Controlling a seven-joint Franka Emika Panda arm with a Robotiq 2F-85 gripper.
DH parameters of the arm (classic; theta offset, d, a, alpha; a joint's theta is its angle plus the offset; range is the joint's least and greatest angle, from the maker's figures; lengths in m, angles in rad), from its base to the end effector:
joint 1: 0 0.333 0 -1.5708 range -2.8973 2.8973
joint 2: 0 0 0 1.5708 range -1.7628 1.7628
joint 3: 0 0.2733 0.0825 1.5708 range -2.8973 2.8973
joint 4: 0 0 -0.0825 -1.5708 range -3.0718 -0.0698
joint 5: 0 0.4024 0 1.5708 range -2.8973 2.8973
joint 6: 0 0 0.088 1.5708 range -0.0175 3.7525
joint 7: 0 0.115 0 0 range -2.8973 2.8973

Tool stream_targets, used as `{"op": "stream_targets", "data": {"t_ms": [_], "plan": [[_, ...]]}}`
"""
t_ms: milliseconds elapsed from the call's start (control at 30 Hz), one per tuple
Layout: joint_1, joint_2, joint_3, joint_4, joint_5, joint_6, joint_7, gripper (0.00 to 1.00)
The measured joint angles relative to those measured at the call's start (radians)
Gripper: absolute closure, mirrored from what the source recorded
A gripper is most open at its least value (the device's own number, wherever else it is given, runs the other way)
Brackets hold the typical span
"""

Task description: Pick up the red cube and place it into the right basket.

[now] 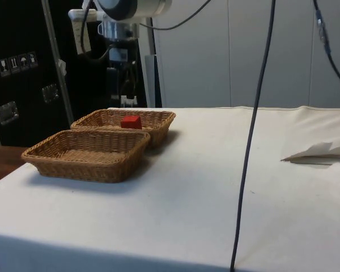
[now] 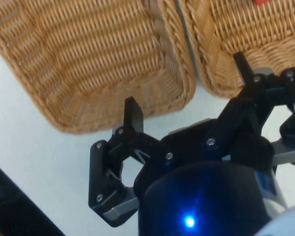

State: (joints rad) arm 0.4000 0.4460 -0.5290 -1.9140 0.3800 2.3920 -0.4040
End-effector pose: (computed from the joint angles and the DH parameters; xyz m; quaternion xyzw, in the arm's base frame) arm 0.6291 -0.0692 0.2405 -0.9975 -0.0316 -0.0614 0.0118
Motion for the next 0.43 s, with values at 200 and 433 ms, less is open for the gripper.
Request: {"op": "stream_targets", "data": {"t_ms": [200, 433], "plan": [[0.003, -0.067, 0.015, -0.054, -0.049, 0.007, 0.033, 0.00], [0.004, -0.111, 0.034, -0.103, -0.074, 0.033, 0.053, 0.00]]}}
